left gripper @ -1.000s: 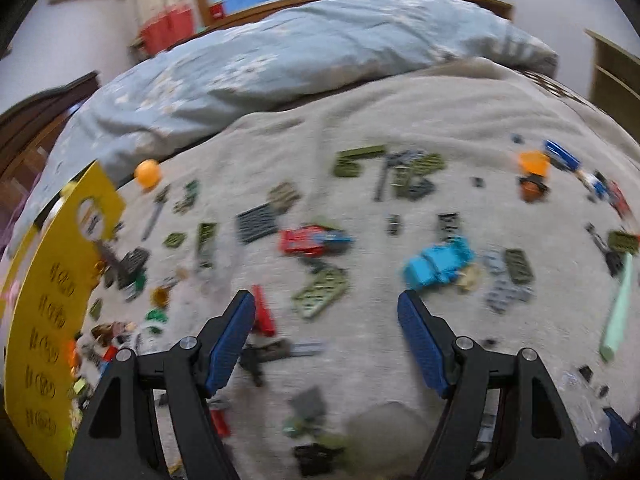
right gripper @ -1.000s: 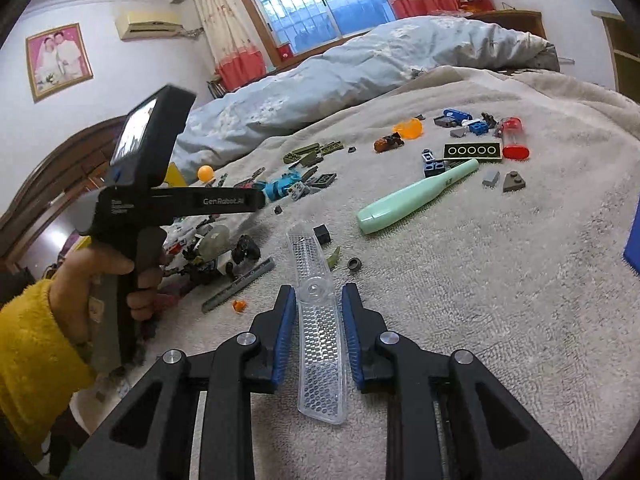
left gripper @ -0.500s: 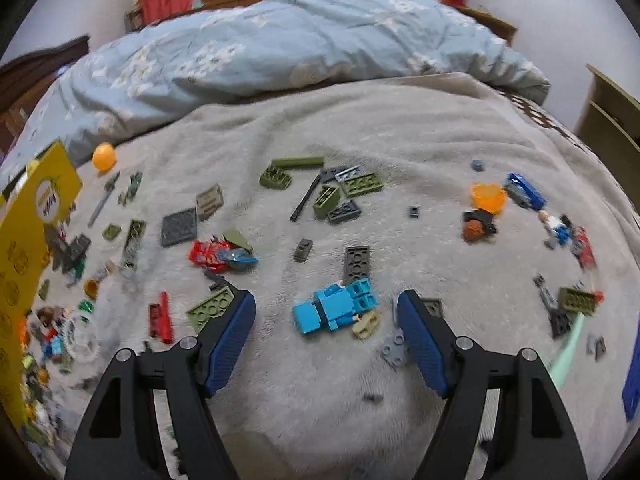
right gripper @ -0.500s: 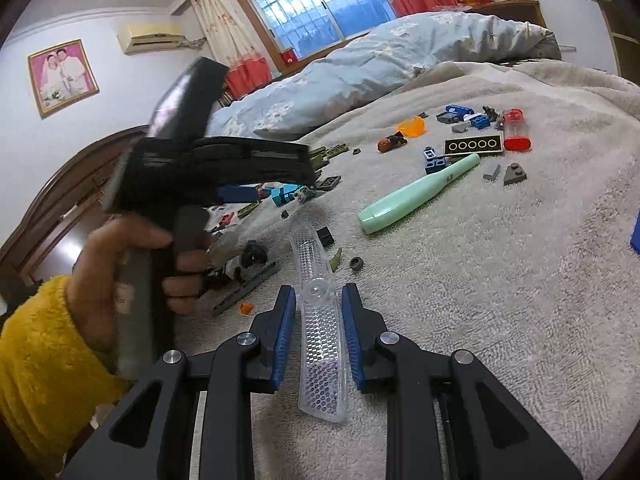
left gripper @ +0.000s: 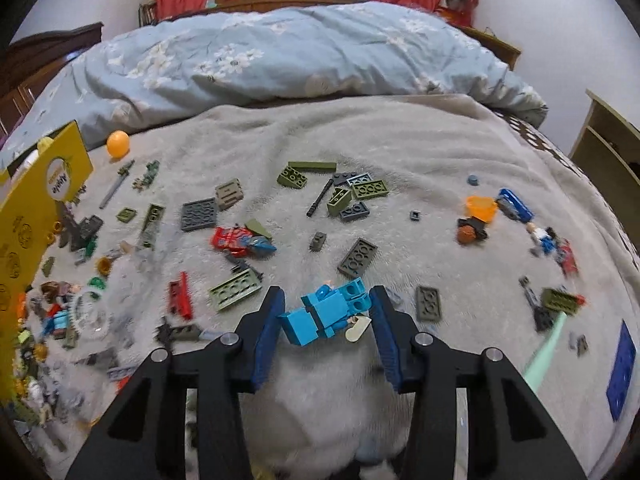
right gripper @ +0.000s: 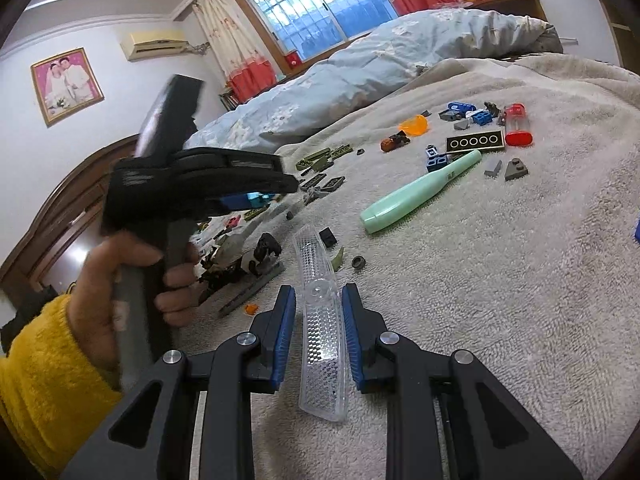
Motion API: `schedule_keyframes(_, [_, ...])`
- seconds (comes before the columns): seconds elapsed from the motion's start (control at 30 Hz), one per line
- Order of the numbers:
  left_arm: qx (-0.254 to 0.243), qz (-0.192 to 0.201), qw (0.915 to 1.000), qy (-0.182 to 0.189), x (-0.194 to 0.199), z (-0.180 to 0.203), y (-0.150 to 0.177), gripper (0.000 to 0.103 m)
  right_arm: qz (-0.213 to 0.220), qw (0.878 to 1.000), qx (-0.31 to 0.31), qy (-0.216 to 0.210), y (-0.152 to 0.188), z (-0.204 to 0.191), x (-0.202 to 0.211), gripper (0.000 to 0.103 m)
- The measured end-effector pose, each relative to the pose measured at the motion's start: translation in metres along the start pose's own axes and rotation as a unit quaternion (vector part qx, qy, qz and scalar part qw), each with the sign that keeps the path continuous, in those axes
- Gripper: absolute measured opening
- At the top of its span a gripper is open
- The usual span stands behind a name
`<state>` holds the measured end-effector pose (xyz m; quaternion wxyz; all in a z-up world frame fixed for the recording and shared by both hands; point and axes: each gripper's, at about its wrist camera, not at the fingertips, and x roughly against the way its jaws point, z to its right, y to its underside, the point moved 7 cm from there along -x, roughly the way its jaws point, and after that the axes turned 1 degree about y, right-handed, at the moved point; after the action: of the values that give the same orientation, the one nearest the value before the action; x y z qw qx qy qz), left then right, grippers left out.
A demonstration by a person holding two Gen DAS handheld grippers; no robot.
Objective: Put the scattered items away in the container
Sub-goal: 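Carry the light blue brick into the yellow box and open the left tool while the right holds the strip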
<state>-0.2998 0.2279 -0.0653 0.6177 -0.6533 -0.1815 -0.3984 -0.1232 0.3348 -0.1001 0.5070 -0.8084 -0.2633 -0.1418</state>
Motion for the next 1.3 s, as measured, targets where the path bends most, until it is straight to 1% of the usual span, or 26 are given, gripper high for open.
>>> schedule_keyframes(0.17, [-0.017,0.029,0.9994,-0.001,0.038,-0.007,0.001,0.043,-0.004,1.000,0.007,0.010,0.001,-0.002,-0.002,0.025])
schedule_keyframes(0.27, [-0.022,0.038,0.9990,-0.002,0.055,-0.012,0.006,0.043,-0.007,1.000,0.014,0.020,0.002,-0.003,-0.003,0.025])
schedule_keyframes(0.47, [-0.030,0.038,0.9988,-0.012,0.080,-0.030,0.032,0.043,-0.012,0.999,0.033,0.041,0.003,-0.007,-0.006,0.025])
schedule_keyframes(0.57, [-0.038,0.034,0.9986,-0.013,0.092,-0.041,0.049,0.044,-0.014,0.997,0.048,0.056,0.004,-0.010,-0.006,0.025])
schedule_keyframes(0.7, [-0.044,0.034,0.9982,-0.022,0.108,-0.059,0.069,0.043,-0.012,0.995,0.071,0.076,0.006,-0.014,-0.006,0.025])
schedule_keyframes(0.77, [-0.045,0.036,0.9978,-0.031,0.117,-0.070,0.076,0.044,-0.007,0.994,0.076,0.084,0.006,-0.015,-0.005,0.020])
schedule_keyframes(0.83, [-0.041,0.040,0.9976,-0.038,0.127,-0.082,0.082,0.043,-0.001,0.994,0.073,0.077,0.006,-0.014,-0.003,0.020])
schedule_keyframes(0.97, [-0.023,0.052,0.9974,-0.044,0.147,-0.106,0.087,0.043,-0.001,0.997,0.047,0.066,0.005,-0.012,0.002,0.020])
schedule_keyframes(1.1, [-0.010,0.071,0.9958,-0.057,0.167,-0.126,0.088,0.043,0.004,0.999,0.019,0.041,0.009,-0.023,0.012,0.020])
schedule_keyframes(1.3, [0.004,0.095,0.9916,-0.089,0.191,-0.156,0.086,0.044,0.004,0.999,0.033,0.009,0.012,-0.055,0.018,0.020])
